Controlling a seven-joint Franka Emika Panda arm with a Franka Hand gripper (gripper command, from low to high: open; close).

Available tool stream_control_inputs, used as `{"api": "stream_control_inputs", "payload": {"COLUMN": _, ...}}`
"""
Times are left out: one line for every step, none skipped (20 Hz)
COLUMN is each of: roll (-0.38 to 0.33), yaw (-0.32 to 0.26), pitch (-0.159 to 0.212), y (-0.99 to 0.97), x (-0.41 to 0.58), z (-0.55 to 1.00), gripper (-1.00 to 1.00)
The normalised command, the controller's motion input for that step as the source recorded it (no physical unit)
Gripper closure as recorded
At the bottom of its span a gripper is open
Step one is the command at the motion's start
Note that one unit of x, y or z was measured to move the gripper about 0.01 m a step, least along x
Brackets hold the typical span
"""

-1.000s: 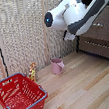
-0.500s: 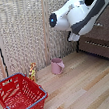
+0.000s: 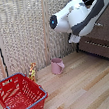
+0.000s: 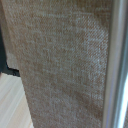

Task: Transport the gripper mindfully toward the orange-red bowl and clasp it to elevate with ease. Ensure your robot's arm aligns efficiently with the top drawer's opening. Carefully slide the orange-red bowl into the designated spot with precision. After confirmation, withdraw the gripper gently. Close the drawer smoothly by transitioning the gripper to its handle.

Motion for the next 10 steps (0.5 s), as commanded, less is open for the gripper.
{"api": "stream_control_inputs", "payload": {"roll": 0.072, "yaw": -0.029, "pitch": -0.013, "y": -0.13, "x": -0.069, "z": 0.13, "gripper": 1.0}}
{"api": "stream_control_inputs", "payload": {"roll": 0.05, "yaw": -0.041, "pitch": 0.0, "y": -0.14, "x": -0.046, "z": 0.11, "gripper": 1.0}}
{"api": "stream_control_inputs", "payload": {"roll": 0.049, "yaw": -0.041, "pitch": 0.0, "y": -0.15, "x": -0.046, "z": 0.12, "gripper": 1.0}}
{"api": "stream_control_inputs", "payload": {"roll": 0.042, "yaw": -0.042, "pitch": 0.0, "y": -0.13, "x": -0.043, "z": 0.13, "gripper": 1.0}}
{"api": "stream_control_inputs", "payload": {"roll": 0.051, "yaw": -0.042, "pitch": 0.0, "y": -0.16, "x": -0.063, "z": 0.14, "gripper": 1.0}}
{"api": "stream_control_inputs", "payload": {"roll": 0.048, "yaw": -0.048, "pitch": 0.0, "y": -0.13, "x": -0.037, "z": 0.14, "gripper": 1.0}}
{"api": "stream_control_inputs", "payload": {"roll": 0.04, "yaw": -0.052, "pitch": 0.0, "y": -0.12, "x": -0.011, "z": 0.16, "gripper": 1.0}}
{"api": "stream_control_inputs", "payload": {"roll": 0.038, "yaw": -0.052, "pitch": 0.0, "y": -0.12, "x": 0.0, "z": 0.19, "gripper": 1.0}}
{"api": "stream_control_inputs", "payload": {"roll": 0.038, "yaw": -0.058, "pitch": 0.0, "y": -0.13, "x": 0.0, "z": 0.23, "gripper": 1.0}}
{"api": "stream_control_inputs", "payload": {"roll": 0.034, "yaw": -0.063, "pitch": 0.0, "y": -0.15, "x": 0.0, "z": 0.29, "gripper": 1.0}}
